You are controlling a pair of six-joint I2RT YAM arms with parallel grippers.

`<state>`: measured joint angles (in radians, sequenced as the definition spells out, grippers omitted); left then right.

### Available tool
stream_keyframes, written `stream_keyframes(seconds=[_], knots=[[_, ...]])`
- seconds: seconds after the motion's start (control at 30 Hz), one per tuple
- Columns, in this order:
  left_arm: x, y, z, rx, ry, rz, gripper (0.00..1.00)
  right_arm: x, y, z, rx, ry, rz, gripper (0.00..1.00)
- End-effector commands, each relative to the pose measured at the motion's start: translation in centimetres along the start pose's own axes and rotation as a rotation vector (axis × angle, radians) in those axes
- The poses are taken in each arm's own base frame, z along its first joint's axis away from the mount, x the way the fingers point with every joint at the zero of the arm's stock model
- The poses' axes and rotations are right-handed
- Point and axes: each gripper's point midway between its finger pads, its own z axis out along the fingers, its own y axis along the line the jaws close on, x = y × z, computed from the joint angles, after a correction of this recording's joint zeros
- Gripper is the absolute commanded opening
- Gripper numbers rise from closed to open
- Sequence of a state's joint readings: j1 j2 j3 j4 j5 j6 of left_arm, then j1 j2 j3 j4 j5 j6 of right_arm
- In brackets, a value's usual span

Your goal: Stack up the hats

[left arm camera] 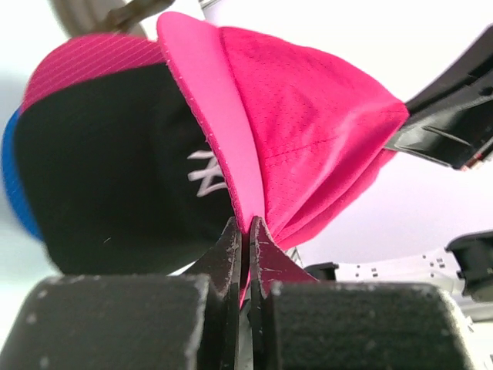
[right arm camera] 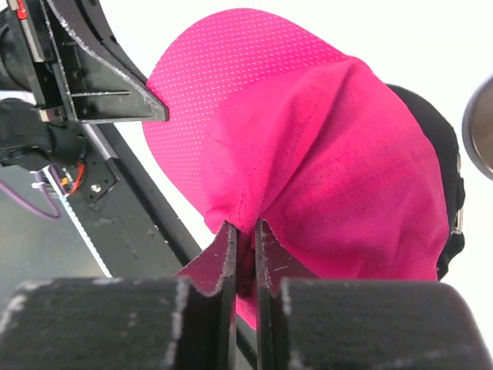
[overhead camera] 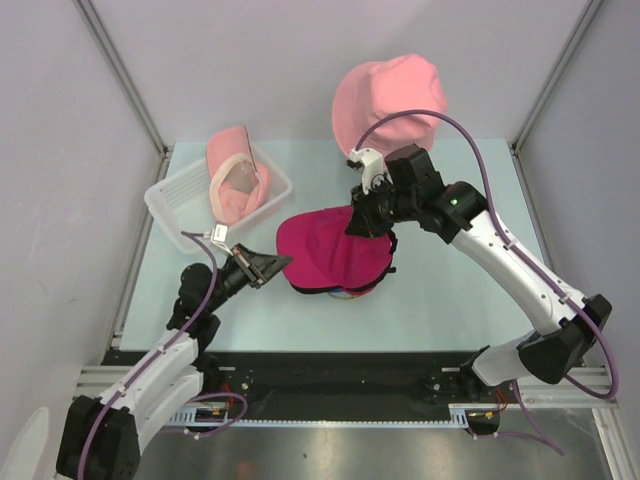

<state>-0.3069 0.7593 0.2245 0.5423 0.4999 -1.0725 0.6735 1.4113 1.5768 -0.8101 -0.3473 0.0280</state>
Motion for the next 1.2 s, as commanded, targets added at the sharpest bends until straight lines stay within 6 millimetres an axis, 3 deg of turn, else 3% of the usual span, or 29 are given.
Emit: stream_keyframes(seconds=[0.0,0.03,0.07,0.17,0.27,0.4,0.47,0.67,1.17], knots=[[1.6,6.3,-0.8,-0.209,-0.007,-0.100,0.00,-2.5,-0.8,-0.5,0.062,-0.090,-0.002,0.15],[1.8,6.7,-0.8,-0.222,-0.002,-0.109,0.00,-2.4,-0.9,-0.4,0.065,-0.089,0.001,0.22],[2.0,6.8,-0.9,-0.226,0.004,-0.112,0.00,-2.5,-1.2,-0.7,0.070,-0.097,0.021,0.41],[2.1,6.9,-0.8,-0.218,0.016,-0.104,0.00,-3.3,-1.3,-2.1,0.067,-0.144,0.068,0.64],[2.4,6.8,-0.6,-0.210,0.042,-0.085,0.01,-4.4,-2.0,-4.5,0.093,-0.231,0.123,0.68],[2.7,6.7,-0.3,-0.199,0.075,-0.079,0.00,-3.7,-4.9,-6.3,0.143,-0.310,0.282,0.66],[2.5,6.4,-0.2,-0.185,0.075,-0.071,0.00,-1.6,-5.7,-5.7,0.154,-0.281,0.333,0.62],[2.1,5.7,0.0,-0.173,0.076,-0.053,0.00,2.7,-6.3,-4.8,0.185,-0.228,0.415,0.54],[1.8,5.2,0.1,-0.159,0.078,-0.027,0.00,6.5,-7.8,-2.1,0.213,-0.133,0.440,0.36]])
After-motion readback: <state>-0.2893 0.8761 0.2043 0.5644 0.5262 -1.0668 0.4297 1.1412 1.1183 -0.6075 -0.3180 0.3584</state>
